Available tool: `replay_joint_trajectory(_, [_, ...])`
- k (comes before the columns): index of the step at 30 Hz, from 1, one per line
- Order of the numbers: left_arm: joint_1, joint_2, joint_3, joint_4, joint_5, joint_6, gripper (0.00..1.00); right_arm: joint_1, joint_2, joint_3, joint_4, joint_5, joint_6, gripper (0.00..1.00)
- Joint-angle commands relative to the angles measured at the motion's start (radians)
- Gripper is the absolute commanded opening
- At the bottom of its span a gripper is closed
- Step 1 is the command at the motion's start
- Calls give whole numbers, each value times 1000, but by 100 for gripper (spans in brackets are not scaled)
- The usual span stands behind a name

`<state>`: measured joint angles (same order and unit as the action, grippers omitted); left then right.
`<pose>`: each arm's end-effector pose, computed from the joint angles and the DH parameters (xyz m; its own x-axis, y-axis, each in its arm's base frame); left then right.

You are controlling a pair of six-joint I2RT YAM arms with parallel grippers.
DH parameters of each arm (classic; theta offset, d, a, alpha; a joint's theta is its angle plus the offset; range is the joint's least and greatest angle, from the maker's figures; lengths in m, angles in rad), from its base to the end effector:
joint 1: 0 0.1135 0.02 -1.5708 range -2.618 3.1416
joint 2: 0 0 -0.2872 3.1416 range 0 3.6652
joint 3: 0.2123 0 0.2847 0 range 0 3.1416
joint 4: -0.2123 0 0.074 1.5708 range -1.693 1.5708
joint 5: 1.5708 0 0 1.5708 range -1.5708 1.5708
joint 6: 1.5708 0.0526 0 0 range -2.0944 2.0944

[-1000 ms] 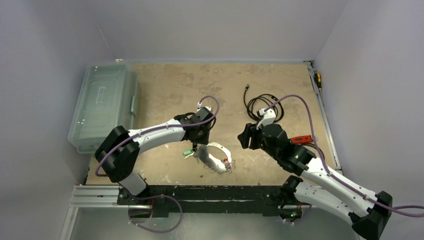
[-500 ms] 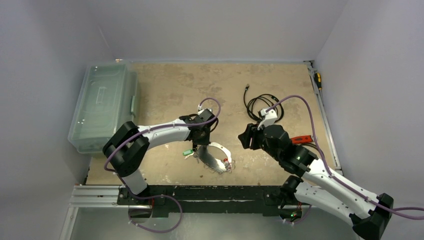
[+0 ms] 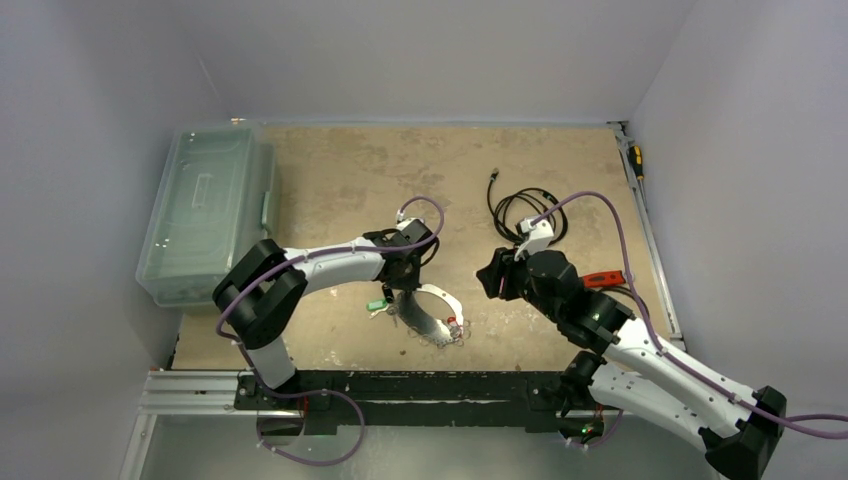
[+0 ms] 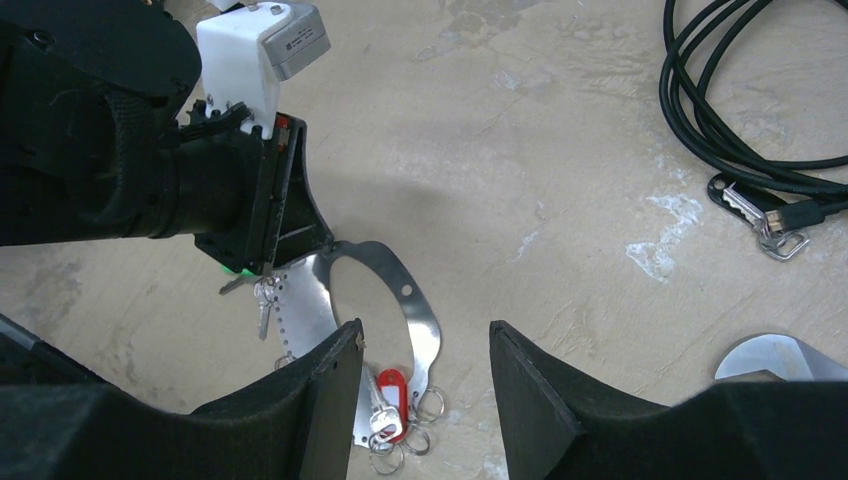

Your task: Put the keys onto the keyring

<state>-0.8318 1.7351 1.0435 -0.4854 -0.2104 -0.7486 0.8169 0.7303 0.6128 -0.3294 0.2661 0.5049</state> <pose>0.2558 -0.2644 0.1497 -0.9109 0.0115 -0.4124 0.0667 0.9905 -0.1199 0.1483 0.1378 0.2781 -0.5206 0.1273 -0.8442 -0.3304 0.8817 0.3368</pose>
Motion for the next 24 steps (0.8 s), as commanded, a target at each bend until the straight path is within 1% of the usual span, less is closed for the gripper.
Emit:
replay_joint_trajectory(1, [0,11,21,8,-34,1,11,-4,-13,-10,33,-13,-7,52])
replay_joint_trajectory(3, [0,9,21,10,-39,3,7,-4,-12,-10,33,-14,-8,51])
replay_joint_trajectory(5, [0,11,20,11,-40,6,0,-4,-11,-10,32,-13,-8,51])
replay_joint_trajectory(8, [0,-2,9,17,-40,5,0,-4,-10,-10,33,-12,-12,50])
replay_joint_trajectory(10, [-1,-42,-14,61,-22,18,0,-4,-15,-12,33,-3,-14,49])
replay_joint_trajectory(13, [0,-160,-72,180,21,89,0,-3,-34,-18,41,-2,-20,50])
replay_joint_trajectory(18, [0,-422,-167,339,12,259,0,-4,-104,-19,59,-55,-47,51])
replay_joint_trajectory(22, [0,-585,-226,465,107,395,0,-4,-202,-17,109,-74,-102,51])
replay_joint_trajectory(24, [0,-651,-254,550,163,428,0,-4,-253,-16,154,-103,-115,52])
